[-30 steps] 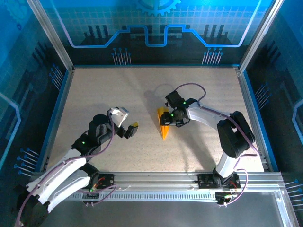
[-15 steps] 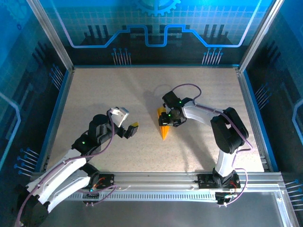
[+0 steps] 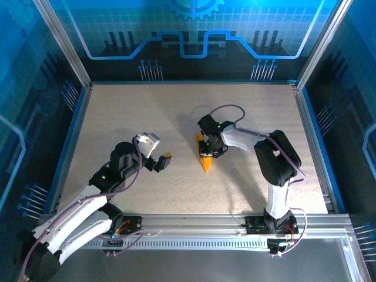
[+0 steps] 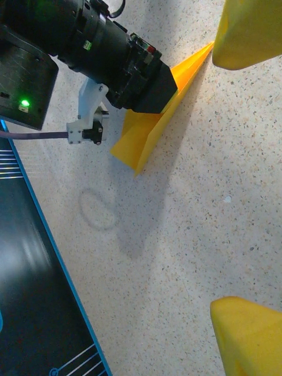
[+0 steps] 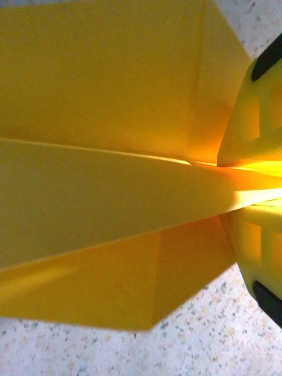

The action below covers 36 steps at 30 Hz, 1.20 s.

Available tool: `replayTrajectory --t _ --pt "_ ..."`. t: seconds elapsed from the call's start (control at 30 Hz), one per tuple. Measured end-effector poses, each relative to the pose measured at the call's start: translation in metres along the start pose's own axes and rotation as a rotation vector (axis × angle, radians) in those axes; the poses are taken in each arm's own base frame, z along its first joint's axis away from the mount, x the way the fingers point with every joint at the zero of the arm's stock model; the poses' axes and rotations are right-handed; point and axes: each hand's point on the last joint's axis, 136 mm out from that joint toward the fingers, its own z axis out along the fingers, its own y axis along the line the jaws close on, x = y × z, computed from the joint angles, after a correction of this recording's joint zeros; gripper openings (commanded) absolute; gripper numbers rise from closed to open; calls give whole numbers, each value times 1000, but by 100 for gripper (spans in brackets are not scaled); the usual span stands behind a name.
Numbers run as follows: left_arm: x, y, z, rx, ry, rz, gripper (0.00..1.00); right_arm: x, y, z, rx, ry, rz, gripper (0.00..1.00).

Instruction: Fold a paper plane with a square sheet of paper (fold left side to right side)

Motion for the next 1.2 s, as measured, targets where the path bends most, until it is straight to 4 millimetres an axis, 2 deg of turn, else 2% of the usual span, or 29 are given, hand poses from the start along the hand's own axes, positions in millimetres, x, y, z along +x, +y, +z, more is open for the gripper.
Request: replayTrajectory --t 0.2,0.43,0.53,0.7,0.77,0.93,1.03,1.2 --pt "0 0 0 0 0 0 100 1 -3 7 42 10 -7 17" --pt "0 0 0 0 0 0 100 -4 -5 1 76 -5 -11 13" --pt "0 0 0 0 0 0 100 -16 -2 -9 78 -29 -8 13" --pt "0 0 0 0 -2 0 100 -48 0 -24 86 -80 18 13" --pt "-1 0 0 0 -3 0 100 -57 -6 -20 108 -91 33 13" --pt "-1 0 -1 0 -3 0 100 -54 -21 -1 158 -57 63 14" --pt "-1 0 -1 0 -3 0 100 -50 -25 8 174 -35 71 20" --pt "-1 0 -1 0 -3 0 100 -53 -24 9 171 -45 81 30"
